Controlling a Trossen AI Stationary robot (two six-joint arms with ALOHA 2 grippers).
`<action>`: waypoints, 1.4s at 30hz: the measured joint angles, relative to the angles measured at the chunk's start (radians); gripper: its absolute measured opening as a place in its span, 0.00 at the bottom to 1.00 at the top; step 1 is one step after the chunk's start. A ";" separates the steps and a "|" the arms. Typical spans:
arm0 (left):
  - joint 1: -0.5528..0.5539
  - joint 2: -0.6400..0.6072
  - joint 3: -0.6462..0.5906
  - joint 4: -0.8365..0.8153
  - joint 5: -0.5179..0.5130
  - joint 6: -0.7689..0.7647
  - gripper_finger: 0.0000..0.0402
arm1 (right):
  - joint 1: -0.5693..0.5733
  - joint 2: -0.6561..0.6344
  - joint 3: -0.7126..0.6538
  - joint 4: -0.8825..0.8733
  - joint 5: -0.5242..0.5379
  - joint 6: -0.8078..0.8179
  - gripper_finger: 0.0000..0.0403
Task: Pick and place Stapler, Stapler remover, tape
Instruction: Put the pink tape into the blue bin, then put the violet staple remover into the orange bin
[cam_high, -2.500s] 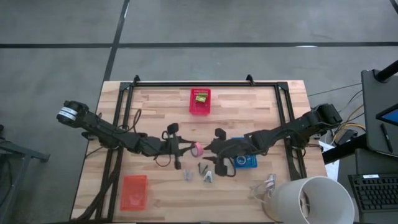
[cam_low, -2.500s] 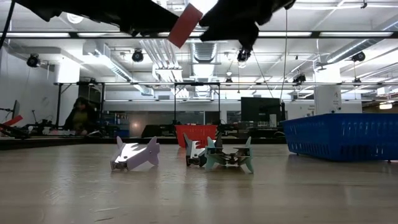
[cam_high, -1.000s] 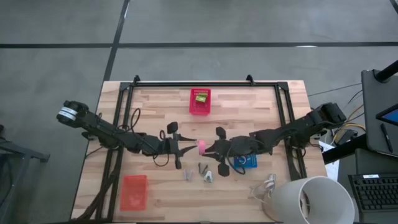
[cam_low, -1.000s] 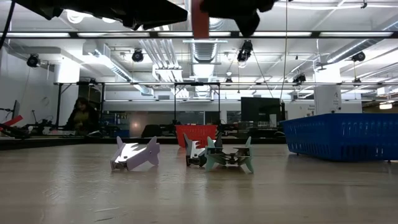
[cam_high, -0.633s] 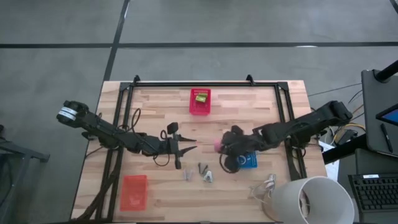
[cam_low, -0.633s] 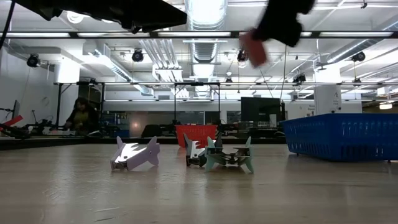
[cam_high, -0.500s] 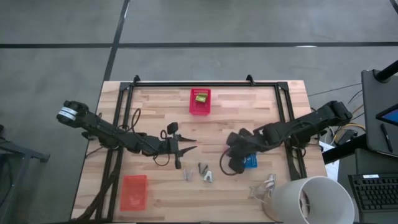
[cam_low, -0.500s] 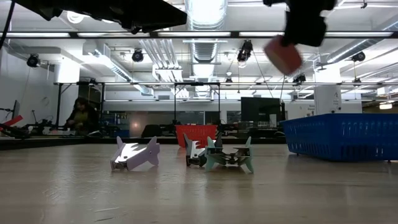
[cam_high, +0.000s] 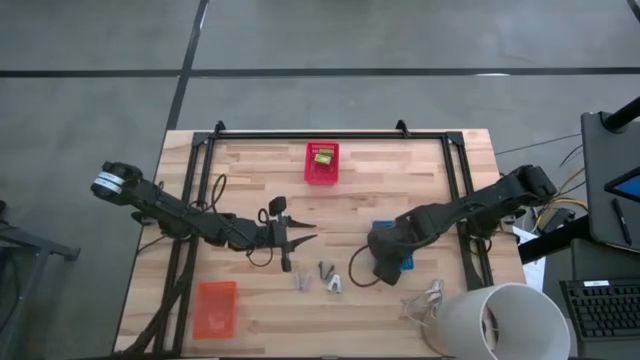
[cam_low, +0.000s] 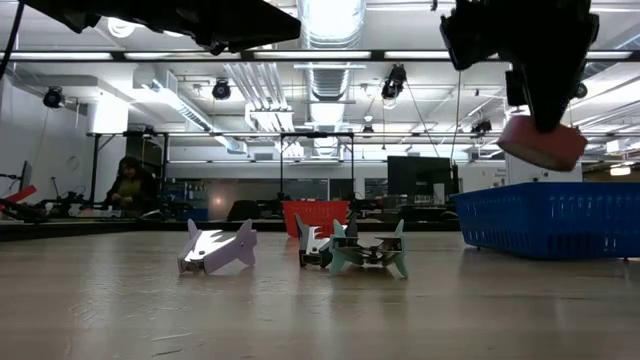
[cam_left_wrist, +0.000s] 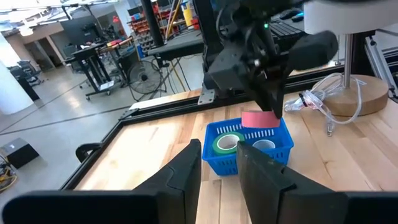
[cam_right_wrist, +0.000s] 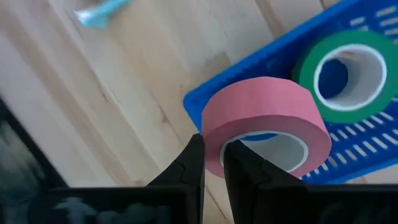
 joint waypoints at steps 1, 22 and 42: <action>0.000 0.000 0.000 0.000 0.000 0.000 0.26 | 0.000 0.011 0.000 -0.003 -0.003 -0.003 0.08; 0.000 0.000 -0.001 -0.010 0.008 -0.003 0.26 | 0.000 0.124 -0.003 -0.006 -0.057 -0.070 0.16; 0.000 0.000 -0.001 -0.031 0.007 -0.021 0.26 | 0.000 0.111 -0.003 -0.041 -0.038 -0.018 0.36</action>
